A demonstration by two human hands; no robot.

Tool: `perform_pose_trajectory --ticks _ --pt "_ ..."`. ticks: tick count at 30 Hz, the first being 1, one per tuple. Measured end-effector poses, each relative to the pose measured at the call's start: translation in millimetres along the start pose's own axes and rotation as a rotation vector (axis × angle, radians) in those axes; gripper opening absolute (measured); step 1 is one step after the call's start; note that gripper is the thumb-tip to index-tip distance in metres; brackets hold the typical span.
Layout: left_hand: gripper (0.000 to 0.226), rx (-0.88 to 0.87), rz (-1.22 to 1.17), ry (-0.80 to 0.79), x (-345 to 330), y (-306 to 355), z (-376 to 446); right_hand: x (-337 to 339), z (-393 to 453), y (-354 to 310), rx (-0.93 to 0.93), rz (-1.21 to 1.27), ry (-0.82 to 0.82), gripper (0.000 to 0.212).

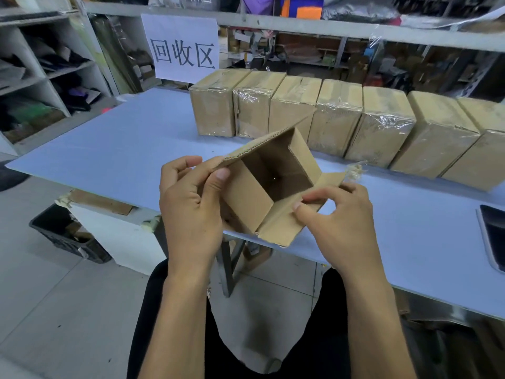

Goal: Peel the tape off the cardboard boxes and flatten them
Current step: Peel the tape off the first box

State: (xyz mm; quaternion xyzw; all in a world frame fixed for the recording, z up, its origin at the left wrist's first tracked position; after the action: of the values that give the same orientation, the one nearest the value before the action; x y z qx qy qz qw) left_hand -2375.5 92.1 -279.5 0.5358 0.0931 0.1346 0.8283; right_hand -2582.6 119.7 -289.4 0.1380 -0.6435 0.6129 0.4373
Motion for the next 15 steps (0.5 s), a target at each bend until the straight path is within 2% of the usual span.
perform_pose_trajectory --ticks 2,5,7,11,15 --pt "0.016 -0.041 0.005 -0.059 1.0 -1.8 1.2 -0.1 0.8 4.0 -0.072 -0.073 -0.006 0.02" --pt "0.016 -0.089 0.007 -0.129 4.3 -4.4 4.2 -0.1 3.3 9.8 -0.135 -0.206 0.018 0.052" --pt "0.016 -0.112 -0.002 -0.135 6.1 -2.8 4.7 1.6 5.9 12.7 -0.118 -0.178 0.036 0.067" --pt "0.021 -0.037 -0.088 -0.011 9.1 -6.9 7.3 -1.3 9.5 12.3 -0.07 0.072 -0.054 0.094" --pt "0.039 0.136 -0.093 0.092 6.5 -22.7 7.7 -12.1 10.1 7.4 -0.028 0.168 -0.061 0.098"
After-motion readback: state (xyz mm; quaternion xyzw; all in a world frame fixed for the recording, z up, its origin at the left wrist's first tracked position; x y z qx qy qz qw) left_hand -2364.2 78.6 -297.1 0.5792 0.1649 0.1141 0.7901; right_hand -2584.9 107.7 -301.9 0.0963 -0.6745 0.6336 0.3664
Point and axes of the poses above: each hand's wrist, its own z-axis towards the middle knuckle, its own x-axis out of the back of the hand, y = z × x, the point moved 3 cm from there along z, towards the middle knuckle, and after that the axes turned 13 degrees about -z, right-handed, at the moved point
